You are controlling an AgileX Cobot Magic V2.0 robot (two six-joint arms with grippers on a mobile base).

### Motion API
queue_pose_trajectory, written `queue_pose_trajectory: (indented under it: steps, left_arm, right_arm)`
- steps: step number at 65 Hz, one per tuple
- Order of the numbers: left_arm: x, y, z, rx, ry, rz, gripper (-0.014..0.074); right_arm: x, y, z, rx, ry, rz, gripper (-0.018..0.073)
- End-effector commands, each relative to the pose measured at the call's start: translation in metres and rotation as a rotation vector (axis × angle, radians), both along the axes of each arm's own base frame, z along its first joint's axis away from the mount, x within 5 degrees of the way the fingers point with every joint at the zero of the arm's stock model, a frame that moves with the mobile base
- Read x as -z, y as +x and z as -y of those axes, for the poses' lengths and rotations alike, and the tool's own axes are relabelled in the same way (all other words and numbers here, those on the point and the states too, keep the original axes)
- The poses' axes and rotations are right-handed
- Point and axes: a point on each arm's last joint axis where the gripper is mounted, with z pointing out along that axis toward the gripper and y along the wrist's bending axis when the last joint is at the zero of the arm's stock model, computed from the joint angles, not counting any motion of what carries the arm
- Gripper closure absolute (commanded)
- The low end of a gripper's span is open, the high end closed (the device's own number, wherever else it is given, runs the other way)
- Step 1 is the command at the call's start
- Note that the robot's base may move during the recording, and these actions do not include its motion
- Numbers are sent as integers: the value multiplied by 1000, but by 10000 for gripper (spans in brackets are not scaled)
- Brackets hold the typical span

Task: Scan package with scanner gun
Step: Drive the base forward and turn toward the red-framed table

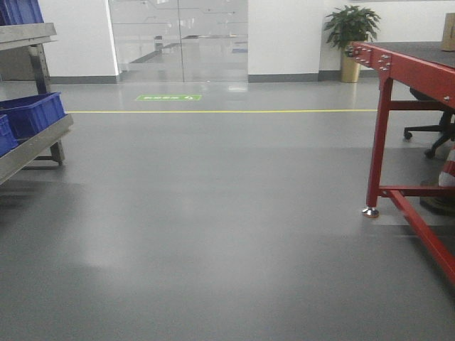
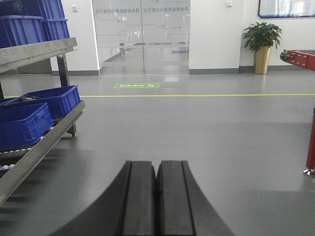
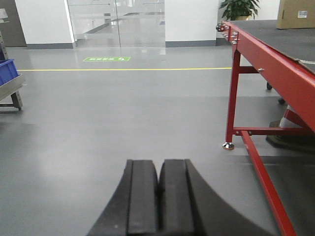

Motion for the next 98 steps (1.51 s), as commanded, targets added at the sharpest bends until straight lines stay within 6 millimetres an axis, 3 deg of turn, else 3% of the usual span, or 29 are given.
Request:
queue_pose_trajectory:
  steps: [1, 98]
  left_arm:
    - [-2, 0, 0, -3, -10, 21, 707]
    - [-2, 0, -1, -11, -9, 21, 707]
  right_arm:
    - [-2, 0, 0, 7, -4, 21, 718]
    - [-2, 0, 0, 7, -4, 21, 718]
